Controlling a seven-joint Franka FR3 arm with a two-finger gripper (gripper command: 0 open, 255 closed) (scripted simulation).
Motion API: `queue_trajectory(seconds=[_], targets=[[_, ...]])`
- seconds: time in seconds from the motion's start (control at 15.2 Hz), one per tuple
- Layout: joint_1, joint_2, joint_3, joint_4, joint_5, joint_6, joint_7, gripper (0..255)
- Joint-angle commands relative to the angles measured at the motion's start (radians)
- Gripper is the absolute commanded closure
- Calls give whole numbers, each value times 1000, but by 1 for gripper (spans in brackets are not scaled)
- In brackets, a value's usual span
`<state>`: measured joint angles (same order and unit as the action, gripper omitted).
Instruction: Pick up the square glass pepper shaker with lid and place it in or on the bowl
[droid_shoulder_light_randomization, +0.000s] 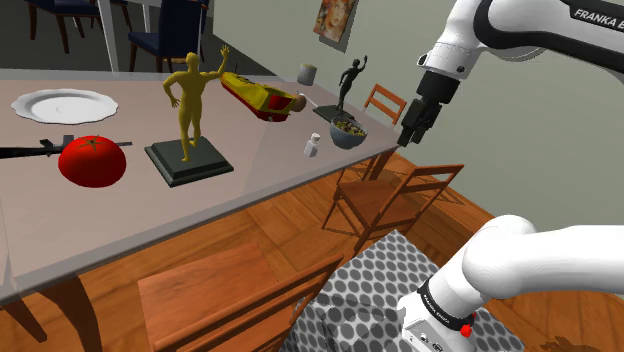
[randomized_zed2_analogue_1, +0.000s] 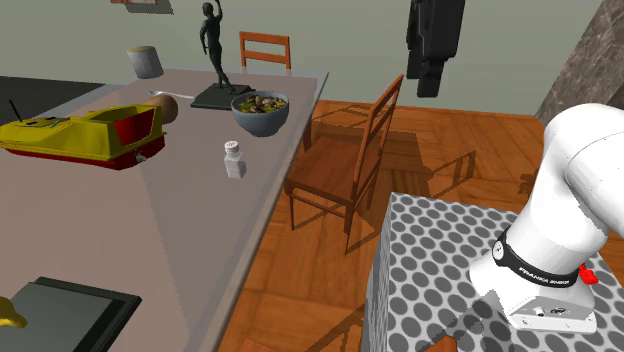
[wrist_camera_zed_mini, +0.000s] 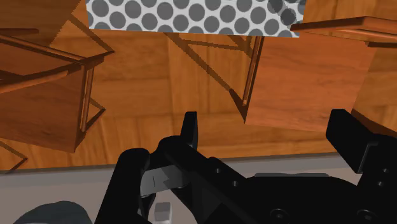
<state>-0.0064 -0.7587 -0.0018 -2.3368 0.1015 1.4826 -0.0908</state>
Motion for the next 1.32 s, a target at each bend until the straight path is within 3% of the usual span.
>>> queue_trajectory(seconds=[0.0, 0.66, 1.25], targets=[[0, 0, 0, 0, 0, 0, 0, 0], [-19, 232, -29, -58, -33, 383, -72, 0], [-28, 519, -57, 18, -34, 680, -131, 0]])
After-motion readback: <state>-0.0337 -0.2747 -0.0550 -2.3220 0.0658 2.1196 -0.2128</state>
